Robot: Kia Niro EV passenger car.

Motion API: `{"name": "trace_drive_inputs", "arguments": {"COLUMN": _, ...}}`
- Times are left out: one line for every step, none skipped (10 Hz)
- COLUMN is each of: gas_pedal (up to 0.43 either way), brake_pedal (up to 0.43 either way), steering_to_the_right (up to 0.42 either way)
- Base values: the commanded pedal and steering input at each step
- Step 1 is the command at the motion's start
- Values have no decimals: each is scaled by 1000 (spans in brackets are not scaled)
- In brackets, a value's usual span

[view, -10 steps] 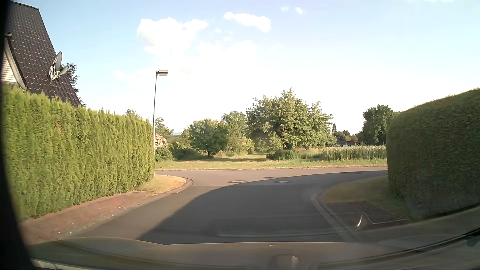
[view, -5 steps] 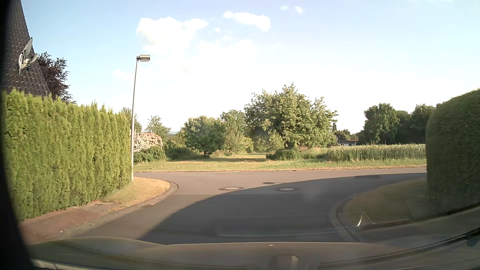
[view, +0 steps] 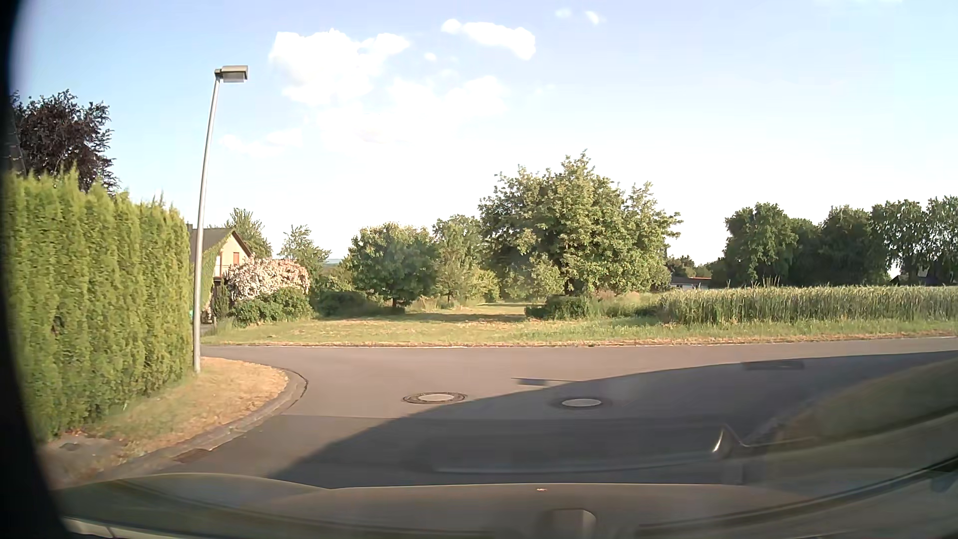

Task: Follow the waypoints while adhering to traffic rules and regulations

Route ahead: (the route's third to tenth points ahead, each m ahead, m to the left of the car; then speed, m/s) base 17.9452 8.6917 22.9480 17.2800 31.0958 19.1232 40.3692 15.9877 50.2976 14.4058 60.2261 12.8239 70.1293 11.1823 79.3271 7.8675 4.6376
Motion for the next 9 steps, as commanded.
{"name": "trace_drive_inputs", "arguments": {"gas_pedal": 0, "brake_pedal": 183, "steering_to_the_right": 82}}
{"name": "trace_drive_inputs", "arguments": {"gas_pedal": 0, "brake_pedal": 195, "steering_to_the_right": 105}}
{"name": "trace_drive_inputs", "arguments": {"gas_pedal": 0, "brake_pedal": 201, "steering_to_the_right": 122}}
{"name": "trace_drive_inputs", "arguments": {"gas_pedal": 0, "brake_pedal": 201, "steering_to_the_right": 144}}
{"name": "trace_drive_inputs", "arguments": {"gas_pedal": 0, "brake_pedal": 220, "steering_to_the_right": 161}}
{"name": "trace_drive_inputs", "arguments": {"gas_pedal": 0, "brake_pedal": 232, "steering_to_the_right": 168}}
{"name": "trace_drive_inputs", "arguments": {"gas_pedal": 0, "brake_pedal": 238, "steering_to_the_right": 168}}
{"name": "trace_drive_inputs", "arguments": {"gas_pedal": 0, "brake_pedal": 250, "steering_to_the_right": 167}}
{"name": "trace_drive_inputs", "arguments": {"gas_pedal": 0, "brake_pedal": 256, "steering_to_the_right": 166}}
